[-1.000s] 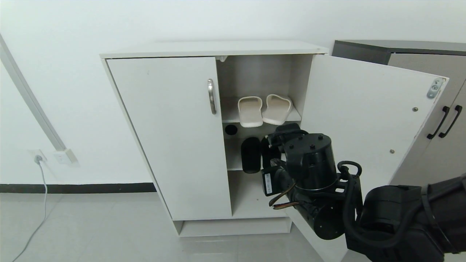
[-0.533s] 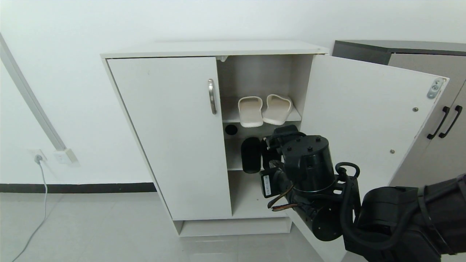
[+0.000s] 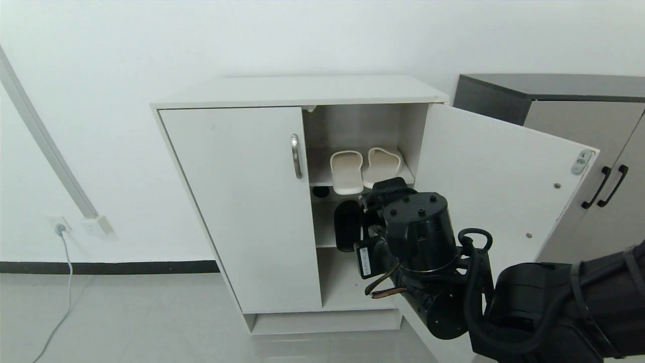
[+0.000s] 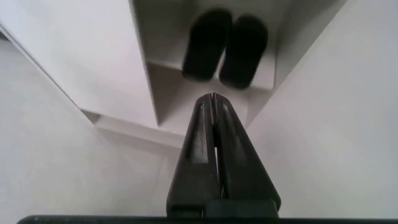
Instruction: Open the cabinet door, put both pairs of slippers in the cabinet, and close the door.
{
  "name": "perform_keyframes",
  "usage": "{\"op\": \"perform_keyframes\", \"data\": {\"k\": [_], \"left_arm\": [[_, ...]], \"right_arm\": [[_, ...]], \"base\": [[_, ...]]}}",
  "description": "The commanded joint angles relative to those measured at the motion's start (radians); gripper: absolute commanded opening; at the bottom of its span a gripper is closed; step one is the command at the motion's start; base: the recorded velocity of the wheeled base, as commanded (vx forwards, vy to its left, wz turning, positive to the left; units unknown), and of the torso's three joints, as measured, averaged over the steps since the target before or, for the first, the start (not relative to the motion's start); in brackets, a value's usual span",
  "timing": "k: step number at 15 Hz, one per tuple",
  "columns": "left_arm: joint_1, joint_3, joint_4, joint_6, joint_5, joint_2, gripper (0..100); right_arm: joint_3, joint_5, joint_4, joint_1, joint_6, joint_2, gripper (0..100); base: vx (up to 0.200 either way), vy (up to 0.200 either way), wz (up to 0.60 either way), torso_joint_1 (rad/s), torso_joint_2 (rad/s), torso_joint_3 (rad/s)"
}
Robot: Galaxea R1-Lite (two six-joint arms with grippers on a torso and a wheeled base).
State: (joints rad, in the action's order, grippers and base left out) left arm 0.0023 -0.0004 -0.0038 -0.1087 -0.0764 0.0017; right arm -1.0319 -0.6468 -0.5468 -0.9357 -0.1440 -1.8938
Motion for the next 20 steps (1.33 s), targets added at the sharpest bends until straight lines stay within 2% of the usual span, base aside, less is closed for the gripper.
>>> {"op": "perform_keyframes", "data": {"k": [1, 9, 20], "left_arm": [[-0.001, -0.001, -0.001, 0.0, 0.0, 0.001, 0], [-0.001, 0.0, -0.001, 0.003, 0.0, 0.001, 0], [-0.001, 0.0, -0.001, 0.003, 0.0, 0.001, 0]], "right_arm": [[0.0, -0.001, -0.001, 0.003, 0.0, -0.002, 0], [0.0, -0.001, -0.002, 0.014, 0.006, 0.012, 0], [0.001, -0.001, -0.012, 0.018, 0.006, 0.01, 0]], "base": [[0.0, 0.0, 0.0, 0.1, -0.48, -0.359], [0.0, 0.0, 0.0, 0.132, -0.47, -0.333], [0.0, 0.0, 0.0, 0.199, -0.51, -0.315]]}}
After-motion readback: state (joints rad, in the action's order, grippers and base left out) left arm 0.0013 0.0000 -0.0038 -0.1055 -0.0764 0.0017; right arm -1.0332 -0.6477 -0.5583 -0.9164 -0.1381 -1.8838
